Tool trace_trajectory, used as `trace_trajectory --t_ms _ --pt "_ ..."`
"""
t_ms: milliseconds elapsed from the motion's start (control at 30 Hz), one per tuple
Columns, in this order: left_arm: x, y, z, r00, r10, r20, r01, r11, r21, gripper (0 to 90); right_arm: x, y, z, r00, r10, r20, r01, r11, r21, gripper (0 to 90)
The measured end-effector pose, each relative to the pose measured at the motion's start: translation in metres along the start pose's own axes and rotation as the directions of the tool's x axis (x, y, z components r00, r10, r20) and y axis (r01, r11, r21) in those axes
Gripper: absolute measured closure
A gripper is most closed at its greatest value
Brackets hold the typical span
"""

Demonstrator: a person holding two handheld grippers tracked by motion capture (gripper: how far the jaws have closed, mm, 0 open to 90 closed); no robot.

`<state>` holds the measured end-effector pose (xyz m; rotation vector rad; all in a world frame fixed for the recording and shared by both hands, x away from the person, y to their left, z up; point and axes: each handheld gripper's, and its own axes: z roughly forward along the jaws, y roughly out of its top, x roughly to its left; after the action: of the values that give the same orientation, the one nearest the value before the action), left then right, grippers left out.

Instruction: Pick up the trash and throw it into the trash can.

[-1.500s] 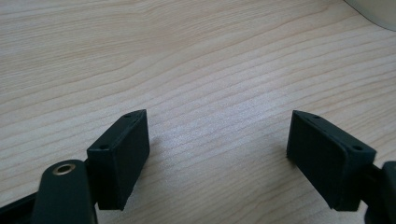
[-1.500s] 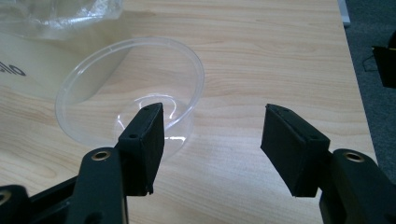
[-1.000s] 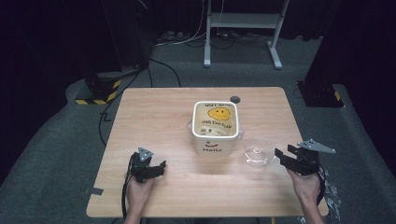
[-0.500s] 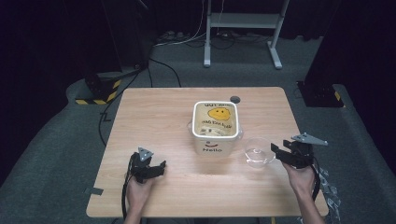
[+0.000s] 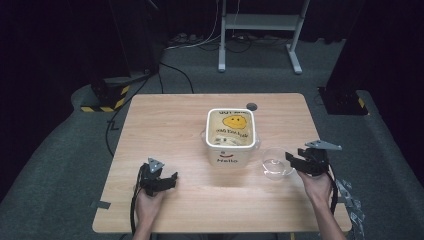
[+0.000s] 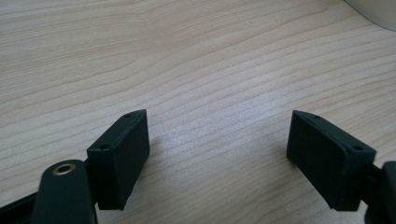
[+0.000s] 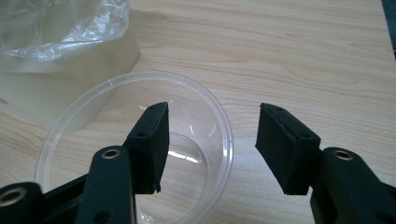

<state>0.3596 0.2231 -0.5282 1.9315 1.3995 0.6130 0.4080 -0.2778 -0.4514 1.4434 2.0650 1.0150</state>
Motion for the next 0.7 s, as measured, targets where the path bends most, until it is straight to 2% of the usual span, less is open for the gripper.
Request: trace_trajectory --t_ms 167,267,367,700 --pt "0.0 0.0 0.0 1.0 0.0 0.0 0.0 1.0 0.0 21.2 0.0 0.0 0.004 1.0 0.0 -0.006 0.0 1.0 0.015 50.0" --pt "0.0 0.0 0.0 1.0 0.0 0.0 0.0 1.0 -0.001 21.3 -0.001 0.0 0.006 0.9999 -0.003 -0.013 0.003 1.0 0.012 57.5" --pt "0.0 0.0 0.0 1.0 0.0 0.0 0.0 1.0 0.0 21.3 -0.001 0.0 0.008 0.9998 -0.006 -0.02 0.006 1.0 0.014 61.3" --pt "0.0 0.0 0.0 1.0 0.0 0.0 0.0 1.0 0.0 21.3 0.0 -0.001 0.016 0.9989 -0.033 -0.034 0.035 0.999 0.042 69.8"
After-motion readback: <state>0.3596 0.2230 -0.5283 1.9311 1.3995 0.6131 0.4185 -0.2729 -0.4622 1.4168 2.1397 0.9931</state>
